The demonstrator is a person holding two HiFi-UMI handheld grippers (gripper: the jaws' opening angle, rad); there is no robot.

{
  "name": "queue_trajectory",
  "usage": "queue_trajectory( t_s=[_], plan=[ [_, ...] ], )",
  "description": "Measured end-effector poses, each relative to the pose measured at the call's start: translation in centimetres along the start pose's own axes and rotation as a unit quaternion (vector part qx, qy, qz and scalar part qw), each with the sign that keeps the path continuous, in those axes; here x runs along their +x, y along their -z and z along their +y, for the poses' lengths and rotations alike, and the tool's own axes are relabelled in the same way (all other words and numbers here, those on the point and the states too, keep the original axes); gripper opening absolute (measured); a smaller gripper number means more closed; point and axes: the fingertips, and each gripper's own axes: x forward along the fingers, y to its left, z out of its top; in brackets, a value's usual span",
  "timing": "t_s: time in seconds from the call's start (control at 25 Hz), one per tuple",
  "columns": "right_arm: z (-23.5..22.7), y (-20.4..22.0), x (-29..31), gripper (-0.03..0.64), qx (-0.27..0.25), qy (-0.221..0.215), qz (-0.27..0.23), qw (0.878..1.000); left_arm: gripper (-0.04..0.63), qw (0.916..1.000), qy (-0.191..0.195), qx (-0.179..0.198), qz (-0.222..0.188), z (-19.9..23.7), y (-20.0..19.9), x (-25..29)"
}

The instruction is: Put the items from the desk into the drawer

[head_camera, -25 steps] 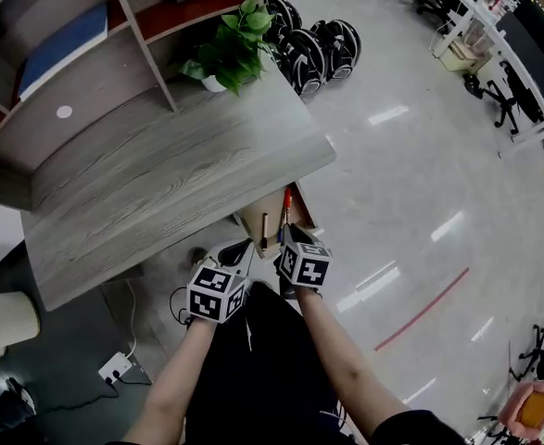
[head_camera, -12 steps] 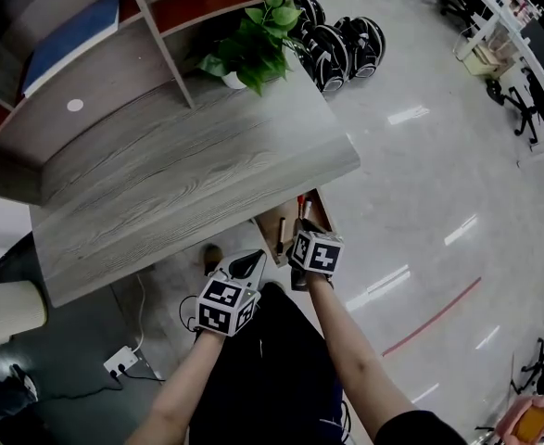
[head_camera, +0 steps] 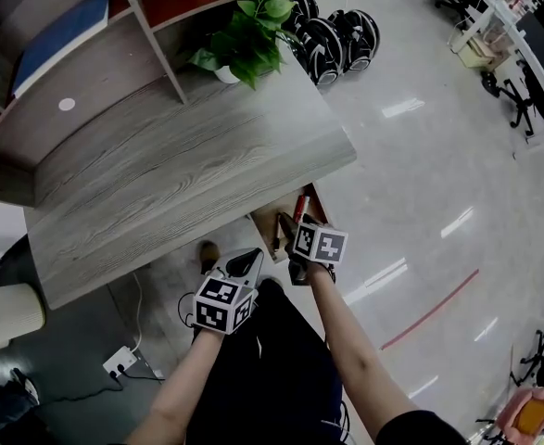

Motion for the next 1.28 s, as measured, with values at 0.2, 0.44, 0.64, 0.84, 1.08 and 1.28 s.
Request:
queue_trajectory(
  t_s=[0.2,0.44,0.64,0.84,1.08,1.28],
  plan=[
    [-0.3,0.2,-1.6,0.263,-0.01,-0.006,-0.01,1.0,0.023,1.0,0.004,-0.001,-0.005,-0.4,-0.1,0.2],
    [-0.3,-0.6,-3.7,0.272,-0.015,-0.016,-0.06,0.998,0.023,0.9998,0.008,0.003,-0.018,-1.3,-0.8,0.2],
    [0.7,-1.4,-5.2,0.272,-0.033,-0.042,-0.087,0.995,0.023,0.9995,0.007,0.005,-0.031,-1.7,-1.4,-0.3],
    [2.9,-2.8,-7.2,0.26,-0.069,-0.076,-0.125,0.987,0.023,0.9988,0.007,0.01,-0.048,-2.2,-2.4,-1.0],
    [5.6,-4.6,-9.9,0.067,-0.09,-0.111,-0.155,0.978,0.023,0.9974,0.008,0.017,-0.069,-2.6,-3.9,-1.9],
    [8.5,-6.1,-13.1,-0.009,-0.134,-0.144,-0.179,0.964,0.023,0.9955,0.018,0.019,-0.091,-3.7,-5.3,-3.0]
  ],
)
